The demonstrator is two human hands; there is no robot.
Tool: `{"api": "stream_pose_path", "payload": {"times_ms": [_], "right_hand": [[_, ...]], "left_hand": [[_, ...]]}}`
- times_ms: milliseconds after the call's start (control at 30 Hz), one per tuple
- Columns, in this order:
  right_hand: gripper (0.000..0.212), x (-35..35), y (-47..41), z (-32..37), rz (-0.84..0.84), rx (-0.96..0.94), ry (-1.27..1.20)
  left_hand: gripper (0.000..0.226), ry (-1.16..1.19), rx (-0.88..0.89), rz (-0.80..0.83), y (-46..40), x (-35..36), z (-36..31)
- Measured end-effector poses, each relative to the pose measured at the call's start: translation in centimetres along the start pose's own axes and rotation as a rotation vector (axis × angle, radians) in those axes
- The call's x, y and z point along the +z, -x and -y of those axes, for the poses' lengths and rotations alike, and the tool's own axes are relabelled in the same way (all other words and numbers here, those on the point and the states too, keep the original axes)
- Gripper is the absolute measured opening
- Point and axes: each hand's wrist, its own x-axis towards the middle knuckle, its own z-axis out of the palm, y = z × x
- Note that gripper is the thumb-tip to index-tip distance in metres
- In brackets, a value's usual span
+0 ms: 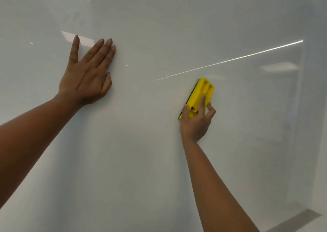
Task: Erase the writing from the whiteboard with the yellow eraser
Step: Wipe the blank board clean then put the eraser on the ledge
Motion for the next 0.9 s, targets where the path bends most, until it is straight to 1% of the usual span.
{"api": "stream_pose_path", "payload": {"times_ms": [67, 167, 267, 367, 500, 567, 633, 733, 900], "right_hand": [[0.06, -0.4, 1.9, -1.5, 0.02, -0.112, 0.006], [0.059, -1.2, 4.1, -4.5, 0.021, -0.13, 0.011], [0.06, -2.1, 4.6, -7.0, -0.01, -0.057, 0.024], [0.059, -2.4, 3.4, -7.8, -0.061, 0.042, 0.022], [0.058, -1.2, 1.5, -6.1, -0.137, 0.19, -0.019], [0.057, -0.4, 1.2, -4.7, -0.153, 0.211, -0.039], [0.056, 0.2, 1.5, -3.1, -0.151, 0.146, -0.057], [0.056, 1.2, 3.0, -0.4, -0.116, -0.022, -0.081], [0.056, 2.0, 6.8, 2.5, 0.004, -0.319, -0.072]], "left_hand": [[0.062, 0.003, -0.002, 0.002, 0.0, 0.0, 0.1], [0.062, 0.007, -0.004, 0.002, 0.0, -0.1, 0.0], [0.062, 0.006, -0.002, 0.004, 0.0, -0.1, 0.0], [0.062, 0.009, -0.003, 0.003, 0.0, 0.0, -0.1], [0.061, 0.002, -0.004, -0.001, 0.1, 0.0, 0.0], [0.061, -0.004, -0.003, -0.001, 0.1, 0.1, 0.0], [0.061, -0.005, -0.003, 0.001, 0.1, 0.1, 0.0], [0.061, -0.006, -0.001, 0.0, 0.1, 0.2, 0.0], [0.061, -0.014, 0.0, 0.005, 0.1, 0.2, 0.0]]}}
